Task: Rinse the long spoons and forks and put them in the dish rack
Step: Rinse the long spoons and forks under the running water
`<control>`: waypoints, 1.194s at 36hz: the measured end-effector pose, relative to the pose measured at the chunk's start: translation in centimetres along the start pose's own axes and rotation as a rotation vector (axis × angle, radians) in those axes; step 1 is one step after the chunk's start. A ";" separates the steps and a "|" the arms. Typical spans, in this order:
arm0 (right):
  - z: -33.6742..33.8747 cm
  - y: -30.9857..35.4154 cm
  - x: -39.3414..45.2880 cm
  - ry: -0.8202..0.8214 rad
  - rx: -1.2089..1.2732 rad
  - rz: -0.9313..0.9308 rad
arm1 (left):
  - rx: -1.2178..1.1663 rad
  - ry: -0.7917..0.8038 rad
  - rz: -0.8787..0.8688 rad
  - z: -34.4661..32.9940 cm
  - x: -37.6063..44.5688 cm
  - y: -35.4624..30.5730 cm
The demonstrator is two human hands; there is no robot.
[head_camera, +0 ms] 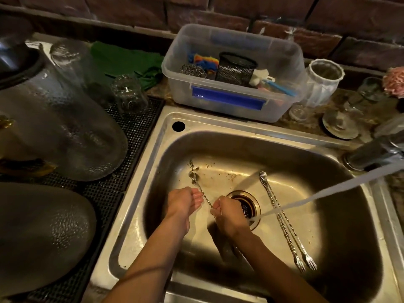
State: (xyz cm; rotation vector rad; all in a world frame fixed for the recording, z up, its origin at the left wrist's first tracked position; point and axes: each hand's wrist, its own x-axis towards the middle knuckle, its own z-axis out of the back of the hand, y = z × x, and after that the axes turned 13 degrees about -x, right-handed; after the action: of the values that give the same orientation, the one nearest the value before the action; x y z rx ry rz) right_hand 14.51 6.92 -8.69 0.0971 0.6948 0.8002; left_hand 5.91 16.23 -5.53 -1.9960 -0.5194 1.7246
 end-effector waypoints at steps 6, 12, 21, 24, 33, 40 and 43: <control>1.2 -1.2 -0.8 -0.088 0.073 -0.003 | 0.016 0.047 -0.002 -0.2 0.2 0.5; 3.2 -2.7 -2.0 -0.170 0.110 -0.044 | -0.013 0.202 0.049 -1.7 -0.8 1.7; 4.7 -4.9 -4.3 -0.187 0.177 -0.054 | -0.184 0.356 0.100 -5.0 -3.8 2.1; 5.3 -5.3 -5.2 -0.215 0.185 -0.069 | -0.266 0.386 0.120 -5.6 -4.3 2.6; 6.7 -7.2 -7.6 -0.238 0.375 -0.126 | -0.309 0.425 0.132 -6.9 -5.7 4.3; 7.2 -8.2 -9.4 -0.086 0.921 -0.186 | -0.308 0.458 0.132 -7.8 -6.8 4.9; 7.5 -8.2 -10.2 -0.002 0.994 -0.151 | -0.304 0.470 0.128 -8.0 -7.3 5.0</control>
State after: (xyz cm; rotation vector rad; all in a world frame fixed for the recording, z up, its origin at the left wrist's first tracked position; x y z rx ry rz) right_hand 19.22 -4.60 -0.11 0.9298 1.0324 0.2481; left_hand 12.70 7.36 -1.42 -2.5968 -0.5184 1.2275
